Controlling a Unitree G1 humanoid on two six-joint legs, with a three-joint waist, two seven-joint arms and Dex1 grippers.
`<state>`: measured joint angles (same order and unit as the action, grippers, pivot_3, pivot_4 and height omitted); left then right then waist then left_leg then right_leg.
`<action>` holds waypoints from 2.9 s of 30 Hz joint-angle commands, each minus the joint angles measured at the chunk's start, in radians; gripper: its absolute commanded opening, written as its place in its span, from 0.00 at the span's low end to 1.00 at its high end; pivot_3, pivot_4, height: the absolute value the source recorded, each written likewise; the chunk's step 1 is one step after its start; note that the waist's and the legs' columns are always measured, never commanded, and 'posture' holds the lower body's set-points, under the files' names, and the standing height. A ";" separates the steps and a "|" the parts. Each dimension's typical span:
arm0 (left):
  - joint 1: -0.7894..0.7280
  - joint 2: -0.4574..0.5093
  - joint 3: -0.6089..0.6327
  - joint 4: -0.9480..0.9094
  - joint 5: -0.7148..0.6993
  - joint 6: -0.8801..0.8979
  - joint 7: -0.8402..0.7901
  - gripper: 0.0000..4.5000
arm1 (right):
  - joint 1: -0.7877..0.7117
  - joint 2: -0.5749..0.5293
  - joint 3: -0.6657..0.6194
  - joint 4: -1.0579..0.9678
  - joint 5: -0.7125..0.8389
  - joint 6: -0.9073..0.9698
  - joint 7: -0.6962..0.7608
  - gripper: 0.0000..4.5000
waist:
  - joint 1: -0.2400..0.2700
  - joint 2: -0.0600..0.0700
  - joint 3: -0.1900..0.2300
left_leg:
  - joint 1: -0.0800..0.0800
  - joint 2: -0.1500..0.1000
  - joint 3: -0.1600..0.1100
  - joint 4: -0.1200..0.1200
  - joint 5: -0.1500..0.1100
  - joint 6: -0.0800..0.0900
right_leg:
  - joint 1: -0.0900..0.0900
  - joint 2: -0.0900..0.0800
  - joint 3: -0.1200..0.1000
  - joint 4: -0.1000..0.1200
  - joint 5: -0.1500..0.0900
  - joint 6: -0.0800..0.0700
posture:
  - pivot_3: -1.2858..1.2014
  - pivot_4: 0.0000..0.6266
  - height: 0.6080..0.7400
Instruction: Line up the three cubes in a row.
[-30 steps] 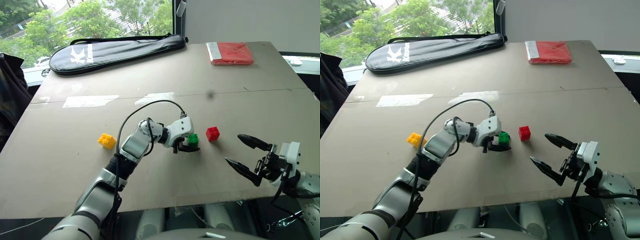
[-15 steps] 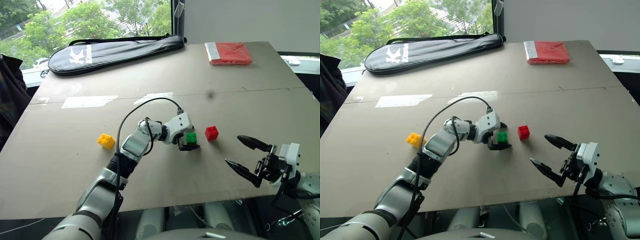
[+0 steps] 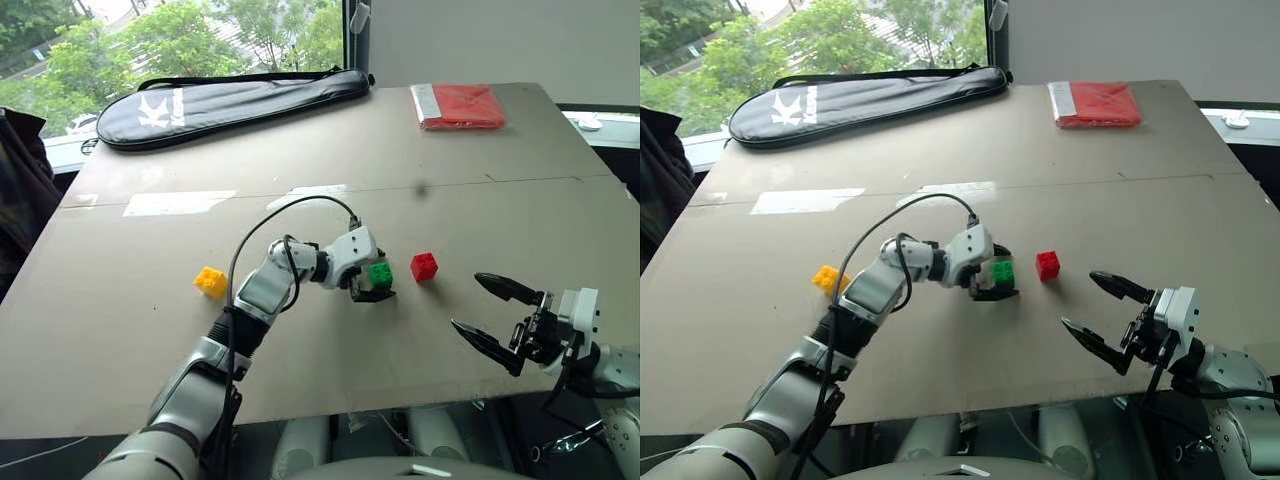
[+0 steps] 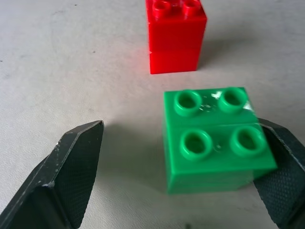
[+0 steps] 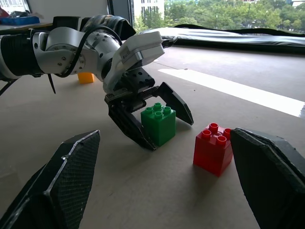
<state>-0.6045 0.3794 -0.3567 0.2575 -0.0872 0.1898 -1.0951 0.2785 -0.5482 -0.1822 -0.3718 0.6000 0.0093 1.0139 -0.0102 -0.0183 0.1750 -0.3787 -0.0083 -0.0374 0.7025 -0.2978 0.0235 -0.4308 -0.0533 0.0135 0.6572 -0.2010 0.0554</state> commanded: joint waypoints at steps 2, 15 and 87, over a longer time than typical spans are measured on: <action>-0.016 0.038 0.126 -0.151 -0.168 -0.022 -0.102 1.00 | -0.007 -0.001 -0.015 -0.008 0.010 -0.022 0.016 1.00 | 0.002 0.000 0.000 | 0.000 0.000 0.000 0.000 0.000 0.000 | 0.000 0.000 0.000 0.000 0.001 -0.001 | 0.52 0.24 0.70; 0.384 0.547 0.602 -0.334 -0.379 0.140 -0.254 1.00 | -0.021 -0.035 -0.020 -0.016 0.065 0.013 0.087 1.00 | -0.005 0.002 0.002 | 0.001 0.004 -0.001 -0.001 0.000 0.000 | -0.003 0.002 0.002 0.000 -0.003 -0.004 | 0.52 0.24 0.70; 0.200 0.196 0.240 -0.024 -0.183 -0.202 -0.210 0.30 | -0.083 -0.021 0.005 -0.049 0.054 0.049 0.039 1.00 | 0.023 0.000 0.002 | -0.001 0.002 0.003 -0.001 -0.001 0.000 | -0.002 0.000 0.000 -0.002 -0.002 -0.005 | 0.52 0.24 0.70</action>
<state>-0.3559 0.6039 -0.0883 0.2114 -0.2974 0.0421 -1.2925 0.1928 -0.5713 -0.1598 -0.3918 0.6474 0.0741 1.0592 0.0132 -0.0187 0.1772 -0.3797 -0.0060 -0.0344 0.7017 -0.2984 0.0237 -0.4327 -0.0533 0.0138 0.6550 -0.2028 0.0509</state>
